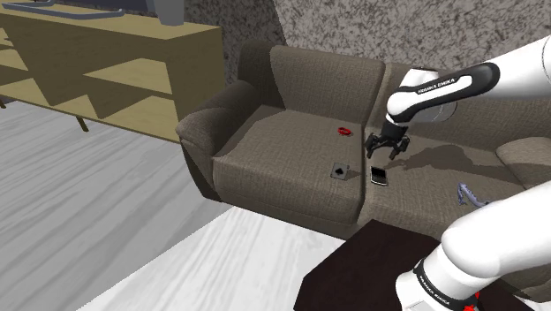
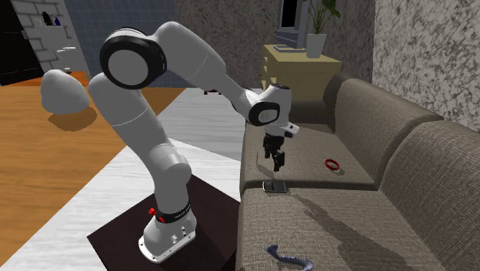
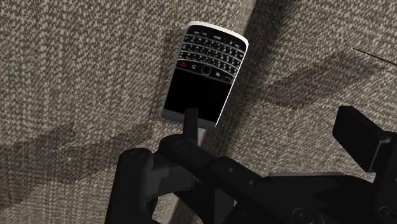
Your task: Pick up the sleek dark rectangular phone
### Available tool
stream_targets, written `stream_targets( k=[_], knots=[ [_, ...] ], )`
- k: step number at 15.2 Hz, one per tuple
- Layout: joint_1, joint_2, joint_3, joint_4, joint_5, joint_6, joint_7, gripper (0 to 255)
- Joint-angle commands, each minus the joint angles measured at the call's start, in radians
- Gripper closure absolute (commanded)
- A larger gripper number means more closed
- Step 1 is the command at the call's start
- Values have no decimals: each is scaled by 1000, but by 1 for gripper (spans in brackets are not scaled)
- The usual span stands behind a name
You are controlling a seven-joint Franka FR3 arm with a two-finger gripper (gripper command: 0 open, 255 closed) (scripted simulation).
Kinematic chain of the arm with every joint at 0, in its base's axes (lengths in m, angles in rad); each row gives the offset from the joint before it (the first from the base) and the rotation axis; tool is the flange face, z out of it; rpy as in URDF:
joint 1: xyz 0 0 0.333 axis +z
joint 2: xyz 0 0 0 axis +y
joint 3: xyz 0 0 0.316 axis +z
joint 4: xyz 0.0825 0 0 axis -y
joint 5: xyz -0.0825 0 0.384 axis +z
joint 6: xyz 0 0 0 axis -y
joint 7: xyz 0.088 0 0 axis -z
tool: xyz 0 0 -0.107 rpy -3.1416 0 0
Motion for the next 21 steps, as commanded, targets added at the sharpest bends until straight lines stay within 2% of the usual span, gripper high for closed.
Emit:
stream_targets(
  k=[1,5,14,15,21],
  knots=[
    [-13,61,-29,-3,25,62,6,0],
    [-24,189,-79,1,104,171,-4,0],
    [-9,296,-84,-17,187,287,-69,0],
    [-10,298,-85,-18,188,289,-71,255],
    [-10,299,-85,-18,190,290,-72,255]
  ],
)
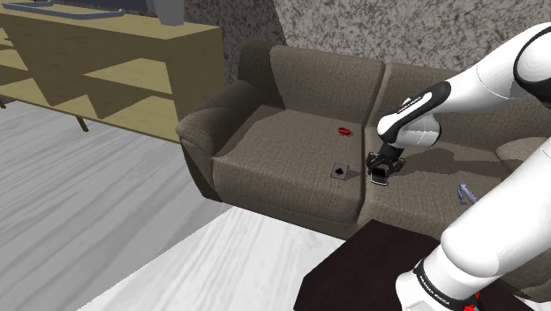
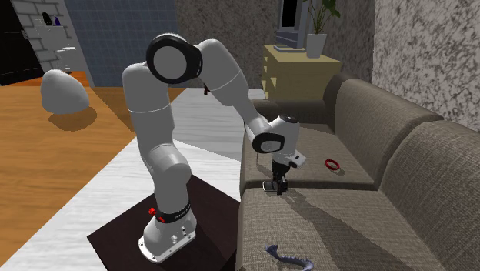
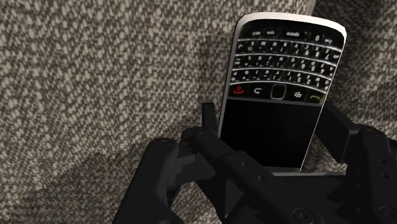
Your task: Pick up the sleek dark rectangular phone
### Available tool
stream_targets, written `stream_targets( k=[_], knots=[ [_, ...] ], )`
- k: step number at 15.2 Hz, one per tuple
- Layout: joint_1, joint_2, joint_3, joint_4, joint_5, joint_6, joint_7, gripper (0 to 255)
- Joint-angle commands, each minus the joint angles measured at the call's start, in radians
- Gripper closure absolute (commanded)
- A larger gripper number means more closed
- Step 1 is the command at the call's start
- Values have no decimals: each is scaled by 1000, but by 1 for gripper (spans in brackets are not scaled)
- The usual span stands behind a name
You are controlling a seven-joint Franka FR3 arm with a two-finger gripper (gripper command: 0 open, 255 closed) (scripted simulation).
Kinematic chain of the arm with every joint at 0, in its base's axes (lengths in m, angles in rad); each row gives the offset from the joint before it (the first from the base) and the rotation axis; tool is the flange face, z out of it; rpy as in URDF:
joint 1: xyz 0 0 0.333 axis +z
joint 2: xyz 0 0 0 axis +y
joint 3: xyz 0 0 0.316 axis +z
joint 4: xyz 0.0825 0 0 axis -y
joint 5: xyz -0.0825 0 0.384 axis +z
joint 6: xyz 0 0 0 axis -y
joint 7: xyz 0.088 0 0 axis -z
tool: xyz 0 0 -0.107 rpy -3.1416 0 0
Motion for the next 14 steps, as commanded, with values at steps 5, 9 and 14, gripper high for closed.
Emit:
stream_targets(
  k=[5,9,14],
  knots=[
    [-3,-28,-1,4,-28,-32,22,255],
    [-10,-85,2,14,-71,-93,56,255],
    [-20,-149,9,32,-110,-171,88,255]
  ],
)
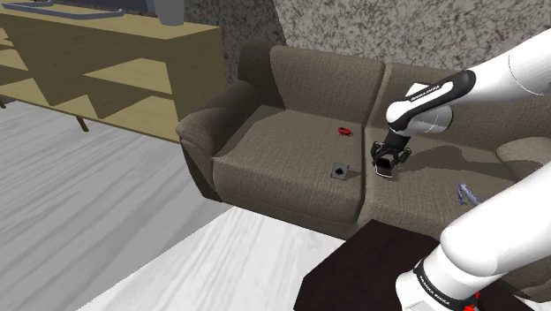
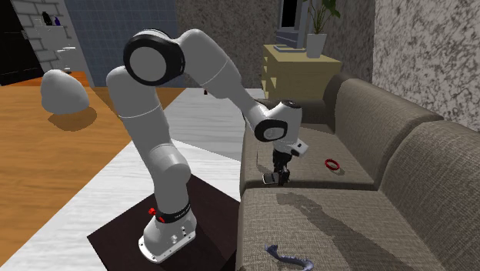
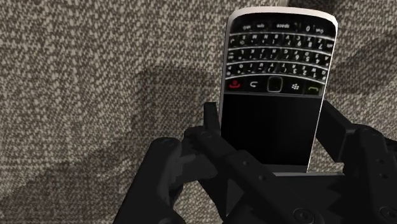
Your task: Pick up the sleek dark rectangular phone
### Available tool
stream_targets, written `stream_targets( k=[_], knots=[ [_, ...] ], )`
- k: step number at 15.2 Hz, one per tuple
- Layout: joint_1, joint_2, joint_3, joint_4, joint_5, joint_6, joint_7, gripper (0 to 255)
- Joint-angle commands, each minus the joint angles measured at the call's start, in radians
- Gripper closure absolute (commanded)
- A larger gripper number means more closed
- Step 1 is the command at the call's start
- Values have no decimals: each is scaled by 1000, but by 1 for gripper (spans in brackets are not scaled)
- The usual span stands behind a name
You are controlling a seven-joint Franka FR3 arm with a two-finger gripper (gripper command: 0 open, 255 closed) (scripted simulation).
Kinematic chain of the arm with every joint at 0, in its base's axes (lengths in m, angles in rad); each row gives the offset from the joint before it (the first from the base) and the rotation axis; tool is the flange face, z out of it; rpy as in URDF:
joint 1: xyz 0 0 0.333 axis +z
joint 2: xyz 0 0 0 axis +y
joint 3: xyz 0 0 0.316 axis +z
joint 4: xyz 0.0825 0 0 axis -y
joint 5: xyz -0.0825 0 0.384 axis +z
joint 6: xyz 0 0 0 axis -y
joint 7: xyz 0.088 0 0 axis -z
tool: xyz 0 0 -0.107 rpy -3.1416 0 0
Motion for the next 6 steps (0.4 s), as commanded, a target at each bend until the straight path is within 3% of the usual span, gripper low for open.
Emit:
stream_targets(
  k=[1,6],
  knots=[
    [-3,-23,4,8,-12,-29,12,255],
    [-8,-58,11,23,-29,-78,27,255]
  ],
)
